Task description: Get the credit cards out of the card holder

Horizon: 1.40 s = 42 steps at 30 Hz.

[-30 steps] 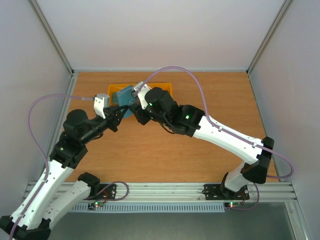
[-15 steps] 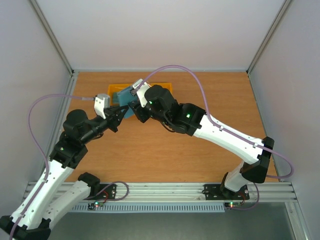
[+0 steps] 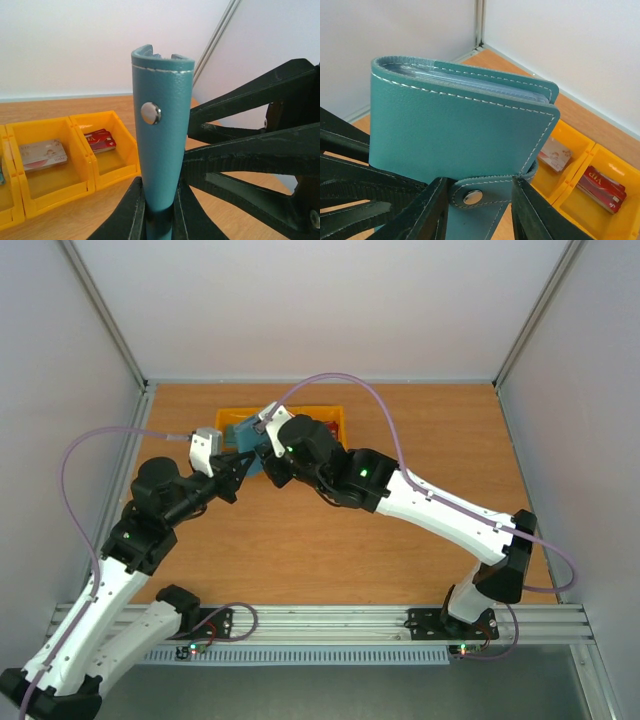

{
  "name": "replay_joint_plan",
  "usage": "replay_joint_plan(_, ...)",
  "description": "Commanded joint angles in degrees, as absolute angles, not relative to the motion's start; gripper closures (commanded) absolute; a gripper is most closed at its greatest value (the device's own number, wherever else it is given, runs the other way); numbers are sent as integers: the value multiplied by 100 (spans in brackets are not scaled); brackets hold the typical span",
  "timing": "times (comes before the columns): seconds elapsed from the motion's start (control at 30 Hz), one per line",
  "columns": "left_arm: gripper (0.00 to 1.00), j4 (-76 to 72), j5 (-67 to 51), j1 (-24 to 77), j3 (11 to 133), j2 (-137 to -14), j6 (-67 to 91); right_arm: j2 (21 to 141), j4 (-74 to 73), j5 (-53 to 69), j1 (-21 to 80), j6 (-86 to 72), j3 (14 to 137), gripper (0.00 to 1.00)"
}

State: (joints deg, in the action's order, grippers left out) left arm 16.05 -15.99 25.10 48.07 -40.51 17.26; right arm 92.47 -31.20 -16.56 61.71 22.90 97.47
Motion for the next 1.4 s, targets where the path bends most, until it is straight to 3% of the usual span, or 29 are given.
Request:
replay_joint_plan(0.0, 100, 674, -2021, 2602, 4905, -3834, 1503, 9517, -3235, -2318, 6053, 2281, 9680, 65)
replay_joint_plan(0.1, 100, 706, -1856, 2602, 4896, -3825, 1389, 9514, -3204, -2324, 6032, 2252, 9619, 77)
replay_joint_plan(0.17, 100, 729, -1837, 2602, 4887, -3818, 1338, 9514, -3181, -2380, 6021, 2219, 9575, 97)
replay_joint_plan(0.57, 100, 1157, -1583, 2602, 4840, -3762, 1321, 8898, -3072, -2433, 5350, 2114, 8843, 99)
replay_joint_plan(0.63, 100, 1190, -1729, 2602, 4799, -3739, 1327, 8583, -3049, -2106, 5085, 2174, 8601, 99)
replay_joint_plan(0.73, 100, 1149, -2401, 2602, 4703, -3707, 1390, 7976, -2855, -391, 4628, 2630, 8065, 99)
replay_joint_plan(0.77, 100, 1084, -2670, 2602, 4665, -3697, 1445, 7733, -2827, 212, 4545, 2988, 7877, 94)
replay_joint_plan(0.87, 100, 837, -3375, 2602, 4577, -3699, 1717, 7018, -3050, 1823, 4390, 3563, 7423, 48)
replay_joint_plan(1.0, 100, 616, -3684, 2602, 4540, -3831, 1909, 6484, -3431, 3539, 4189, 3565, 7331, 3)
replay_joint_plan(1.1, 100, 624, -3509, 2602, 4593, -3940, 1886, 6344, -3115, 3734, 4191, 3115, 7229, 1)
replay_joint_plan(1.37, 100, 196, -3734, 2602, 4623, -4097, 2154, 6702, -714, 2680, 4193, 1405, 6526, 1)
